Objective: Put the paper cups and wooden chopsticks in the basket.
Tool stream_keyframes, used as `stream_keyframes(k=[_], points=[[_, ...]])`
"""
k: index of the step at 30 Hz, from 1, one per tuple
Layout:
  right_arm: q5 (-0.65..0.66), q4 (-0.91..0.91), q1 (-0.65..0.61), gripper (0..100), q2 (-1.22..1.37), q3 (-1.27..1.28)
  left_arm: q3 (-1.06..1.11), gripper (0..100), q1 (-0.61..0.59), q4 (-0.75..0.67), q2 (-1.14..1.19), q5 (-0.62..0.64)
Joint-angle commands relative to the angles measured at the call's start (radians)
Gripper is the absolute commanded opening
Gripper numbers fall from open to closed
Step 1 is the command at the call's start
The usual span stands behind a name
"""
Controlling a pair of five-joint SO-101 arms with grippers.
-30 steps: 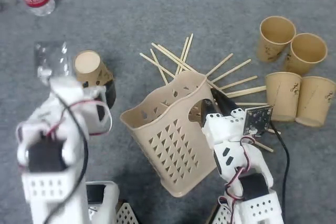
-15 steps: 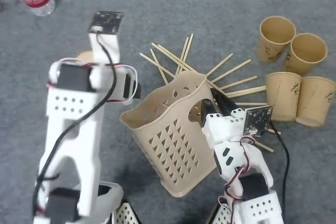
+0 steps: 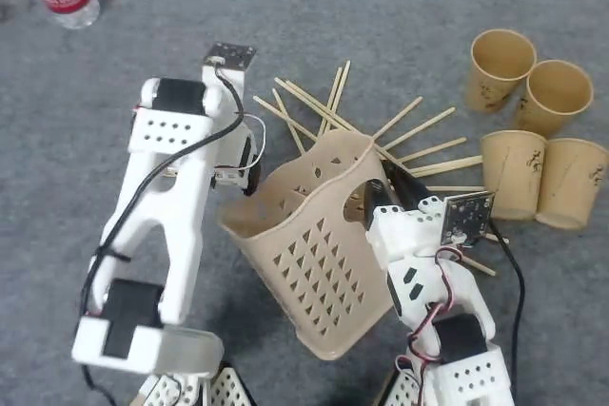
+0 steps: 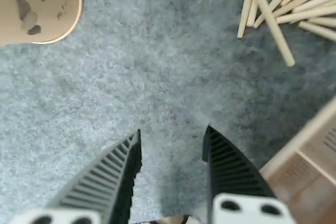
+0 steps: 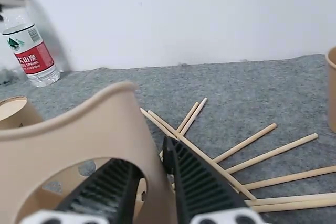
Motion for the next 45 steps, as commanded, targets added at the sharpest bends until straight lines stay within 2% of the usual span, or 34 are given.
stream_keyframes(k=[1, 9, 14, 15, 32, 41, 45], points=[[-0.014, 0.004, 0.008, 0.7, -0.019, 0.018, -0.038, 19, 0.025, 0.029, 0.014, -0.035], [0.052, 0.004, 0.007, 0.7, -0.019, 0.018, -0.036, 17, 0.172, 0.032, 0.014, -0.061], [0.054, 0.004, 0.007, 0.7, -0.019, 0.018, -0.036, 1, 0.215, 0.032, 0.023, -0.061], [0.054, 0.004, 0.007, 0.7, -0.019, 0.018, -0.035, 1, 0.215, 0.032, 0.023, -0.061], [0.051, -0.001, -0.001, 0.9, -0.019, 0.018, -0.104, 1, 0.201, 0.032, 0.012, -0.061], [0.049, -0.007, -0.001, 0.9, -0.019, 0.018, -0.332, 1, 0.017, 0.034, 0.012, -0.061], [0.049, -0.008, -0.001, 0.9, -0.019, 0.018, -0.292, 1, 0.021, 0.035, 0.014, -0.114]])
